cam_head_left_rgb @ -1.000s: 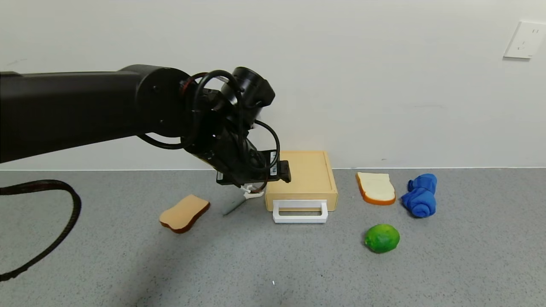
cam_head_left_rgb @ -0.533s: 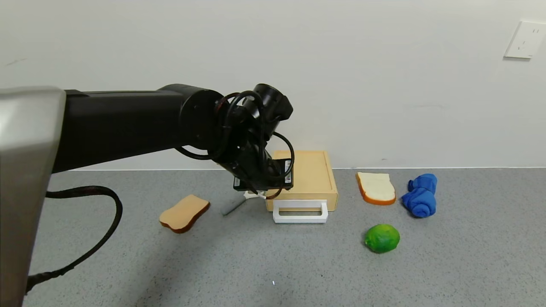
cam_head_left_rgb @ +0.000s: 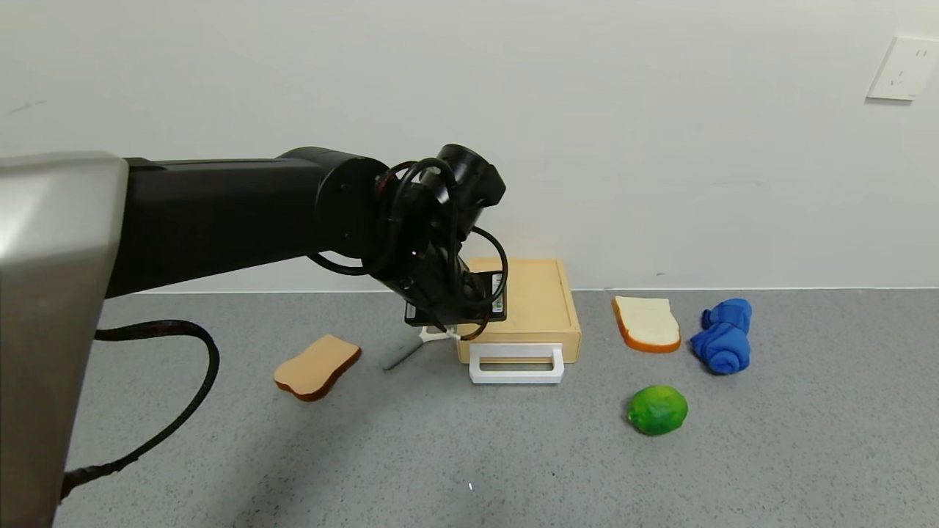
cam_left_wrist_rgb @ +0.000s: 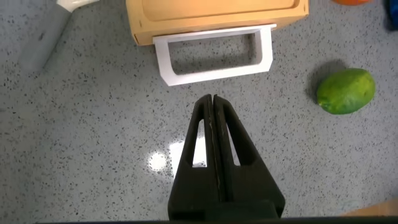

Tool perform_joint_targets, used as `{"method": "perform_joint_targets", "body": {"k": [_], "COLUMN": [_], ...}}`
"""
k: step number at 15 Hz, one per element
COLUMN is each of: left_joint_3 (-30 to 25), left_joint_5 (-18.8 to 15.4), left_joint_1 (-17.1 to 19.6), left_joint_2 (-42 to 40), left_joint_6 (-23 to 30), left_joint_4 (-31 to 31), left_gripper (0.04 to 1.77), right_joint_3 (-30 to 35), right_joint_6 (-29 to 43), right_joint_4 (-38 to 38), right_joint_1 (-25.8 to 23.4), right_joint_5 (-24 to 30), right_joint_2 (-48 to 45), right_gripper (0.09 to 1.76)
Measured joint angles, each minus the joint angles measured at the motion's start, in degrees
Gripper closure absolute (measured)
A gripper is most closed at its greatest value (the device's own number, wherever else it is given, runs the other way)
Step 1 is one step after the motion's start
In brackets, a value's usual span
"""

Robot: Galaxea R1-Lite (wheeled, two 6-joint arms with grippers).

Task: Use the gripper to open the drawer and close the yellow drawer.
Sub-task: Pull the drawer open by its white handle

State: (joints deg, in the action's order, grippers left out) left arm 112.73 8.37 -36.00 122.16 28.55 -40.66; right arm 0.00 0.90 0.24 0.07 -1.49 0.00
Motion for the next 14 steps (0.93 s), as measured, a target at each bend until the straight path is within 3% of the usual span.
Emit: {"method": "perform_joint_targets", "body": {"k": [14], "left_joint_3": [0.56], "left_joint_5": [-2.76], "left_joint_1": [-1.16], "left_joint_2": [9.75], "left_joint_6": [2.58], "left_joint_4": [7.25], "left_gripper": [1.70], "right_joint_3": [0.00], "right_joint_6": [-0.02], "right_joint_4": [0.00], "right_joint_1": [0.04], "right_joint_5": [0.01], "right_joint_2": [0.00], "right_gripper": [0.14]}}
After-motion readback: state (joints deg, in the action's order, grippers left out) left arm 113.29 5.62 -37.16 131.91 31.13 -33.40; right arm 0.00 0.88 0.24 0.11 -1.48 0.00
